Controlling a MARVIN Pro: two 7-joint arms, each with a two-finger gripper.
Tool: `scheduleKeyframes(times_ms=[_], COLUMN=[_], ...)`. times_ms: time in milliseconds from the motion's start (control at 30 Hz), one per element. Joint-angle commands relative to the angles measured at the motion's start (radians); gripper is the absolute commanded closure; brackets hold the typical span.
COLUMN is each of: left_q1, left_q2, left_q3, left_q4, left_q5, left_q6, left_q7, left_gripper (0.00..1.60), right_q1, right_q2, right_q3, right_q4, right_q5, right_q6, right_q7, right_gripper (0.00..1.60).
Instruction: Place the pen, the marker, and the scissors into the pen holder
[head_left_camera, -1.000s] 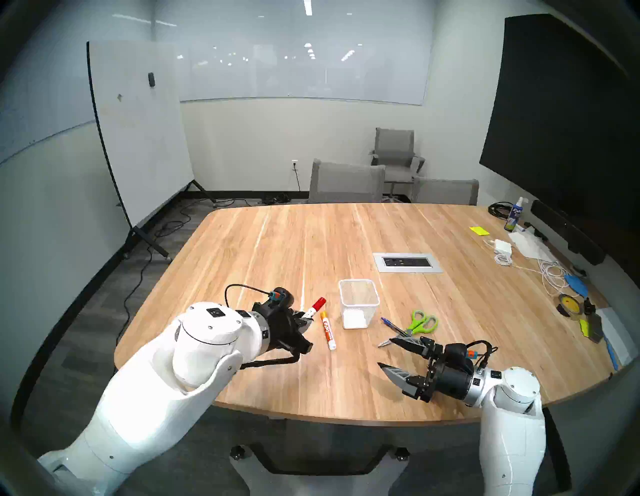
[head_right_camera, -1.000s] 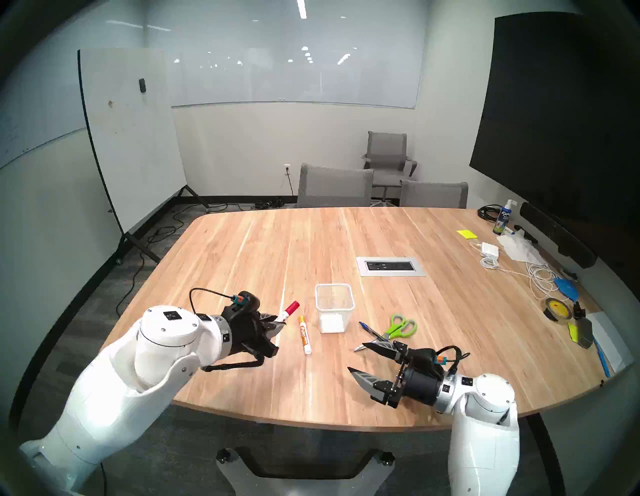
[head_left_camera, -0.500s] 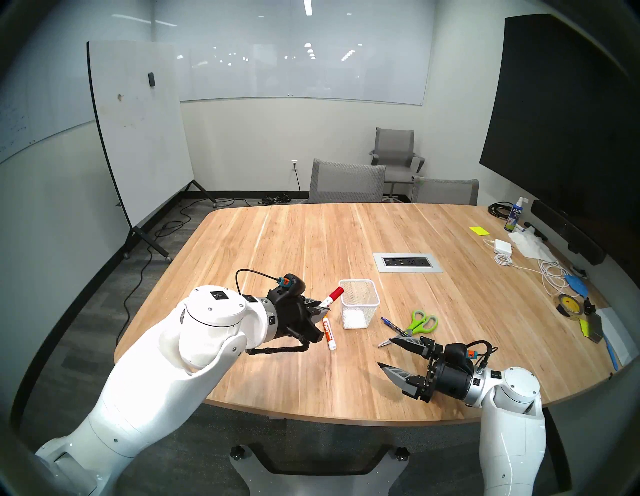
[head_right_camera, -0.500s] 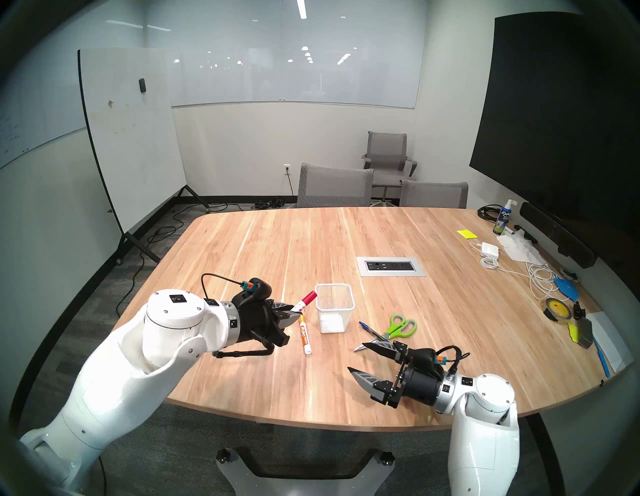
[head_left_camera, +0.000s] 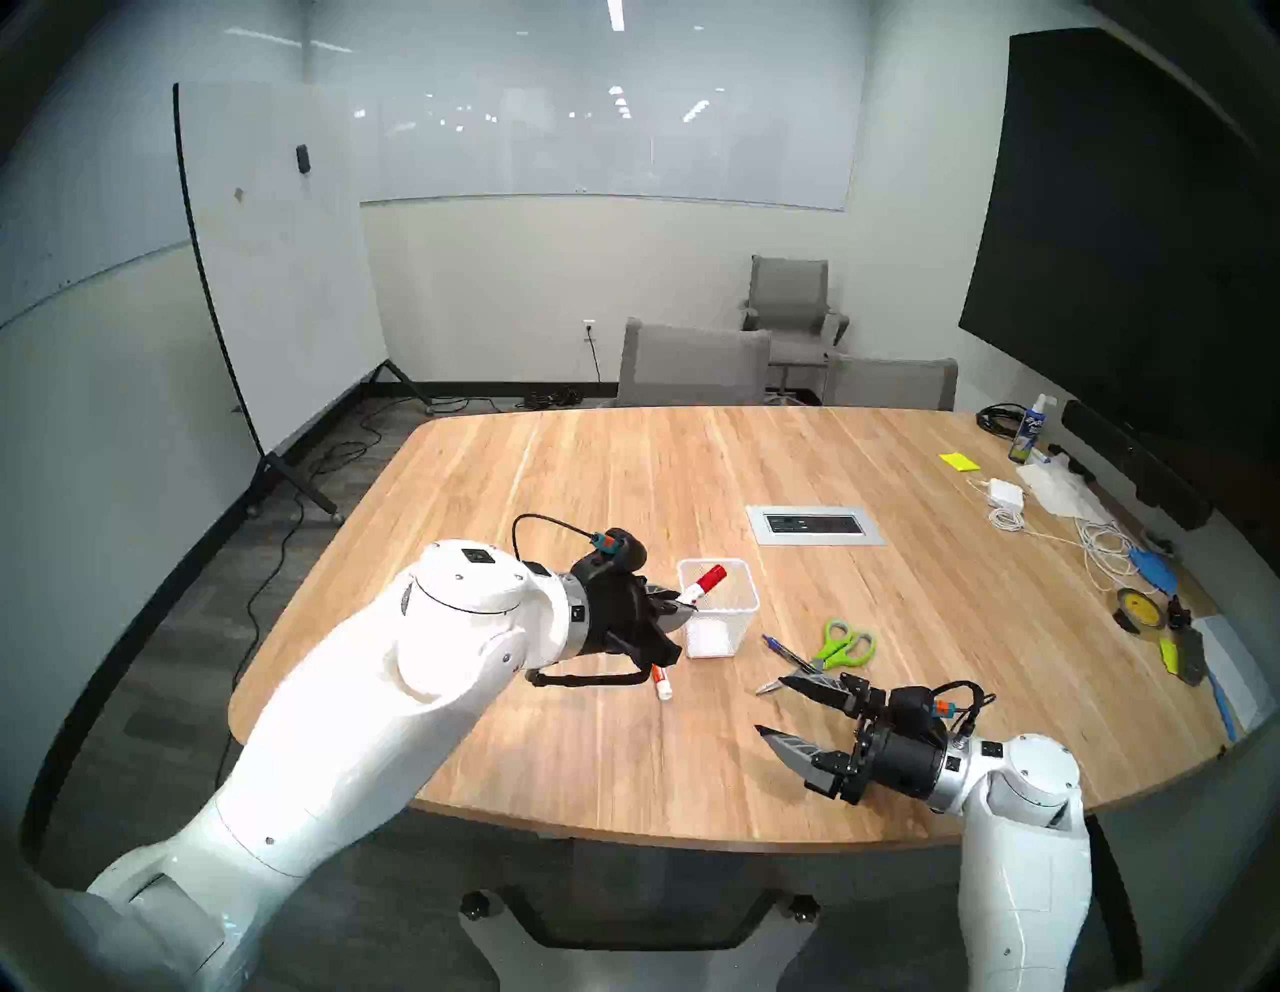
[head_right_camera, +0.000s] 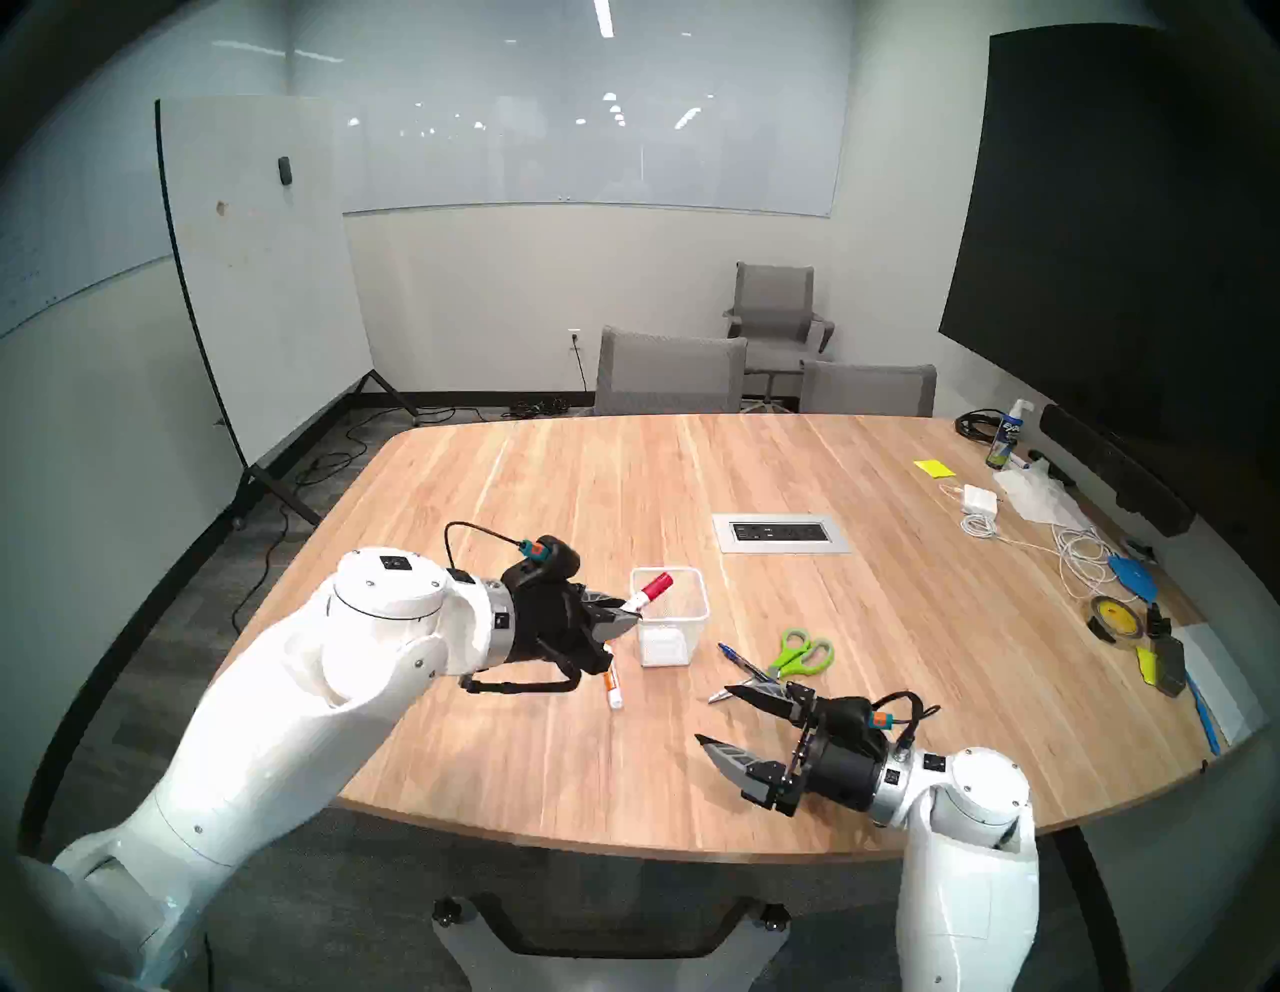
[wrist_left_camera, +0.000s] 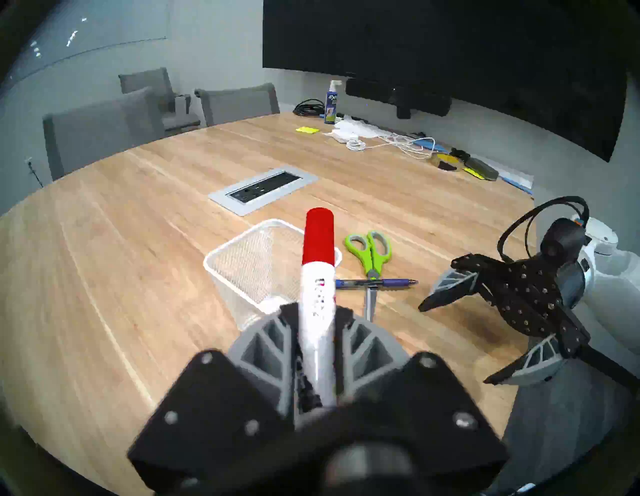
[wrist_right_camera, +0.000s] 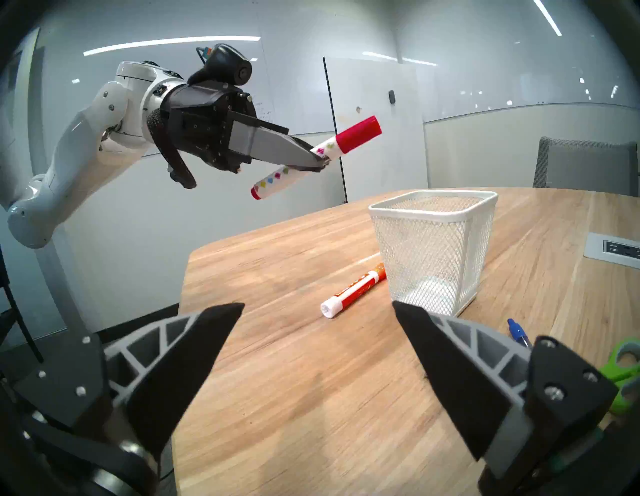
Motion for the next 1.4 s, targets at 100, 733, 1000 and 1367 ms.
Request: scheduleKeyframes(times_ms=[100, 733, 1000, 1367], left_q1=[-0.091, -0.075, -0.058, -0.076], left_q2=[-0.031, 0.032, 0.062, 0.054], left_q3=[0.026, 0.057, 0.054, 0.086], left_q4=[-0.001, -0.021, -0.032, -0.005], left_q5=[-0.008, -0.005, -0.012, 0.000], left_q6=[0.013, -0.023, -0.039, -0.062], left_q7=[-0.045, -0.106, -0.134, -0.163], left_gripper=[1.60, 1.60, 1.60, 1.60], right_q1=[0.005, 0.005, 0.005, 0.005], right_q2=[0.002, 0.003, 0.003, 0.003], right_q3=[-0.002, -0.002, -0.002, -0.002], right_q4=[-0.012, -0.012, -0.012, -0.012], right_q5=[0.009, 0.009, 0.009, 0.009], right_q6=[0.000, 0.000, 0.000, 0.000], right_q7=[-0.001, -0.001, -0.001, -0.001], right_gripper=[0.00, 0.00, 0.00, 0.00])
